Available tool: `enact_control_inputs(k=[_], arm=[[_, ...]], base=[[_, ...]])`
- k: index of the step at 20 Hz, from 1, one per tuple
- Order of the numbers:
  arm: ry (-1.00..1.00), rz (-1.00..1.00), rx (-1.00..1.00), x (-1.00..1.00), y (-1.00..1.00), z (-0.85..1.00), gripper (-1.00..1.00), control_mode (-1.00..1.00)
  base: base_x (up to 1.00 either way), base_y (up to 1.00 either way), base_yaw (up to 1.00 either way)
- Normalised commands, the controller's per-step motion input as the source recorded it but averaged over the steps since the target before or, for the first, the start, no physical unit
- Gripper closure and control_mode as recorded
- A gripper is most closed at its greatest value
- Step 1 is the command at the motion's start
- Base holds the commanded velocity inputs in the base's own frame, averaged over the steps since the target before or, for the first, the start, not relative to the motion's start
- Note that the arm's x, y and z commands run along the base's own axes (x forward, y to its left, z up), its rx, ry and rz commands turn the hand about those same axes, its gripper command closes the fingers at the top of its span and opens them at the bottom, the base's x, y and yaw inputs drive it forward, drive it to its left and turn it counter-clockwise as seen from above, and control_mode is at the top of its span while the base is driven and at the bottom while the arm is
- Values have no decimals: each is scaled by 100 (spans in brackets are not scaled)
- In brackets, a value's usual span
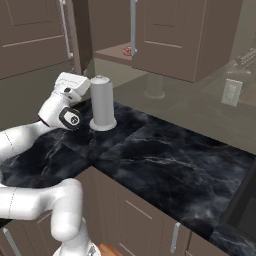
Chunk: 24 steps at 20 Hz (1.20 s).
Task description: Pick up the bar soap and sponge from the sink, and place them back in the cabinet, and close the cabinet doors.
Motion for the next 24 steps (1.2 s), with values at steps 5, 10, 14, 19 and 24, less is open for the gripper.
enact_control_inputs(k=[5,10,14,19,24], arm=[[-3,-20,9,3,-66,0,-100,-100],[-3,-19,6,10,-59,0,-100,-100],[0,-12,1,28,-52,0,-100,-100],[0,-2,1,54,-38,0,-100,-100],[0,0,2,68,-35,0,-100,-100]], base=[[0,0,0],[0,0,0],[0,0,0],[0,0,0],[0,0,0]])
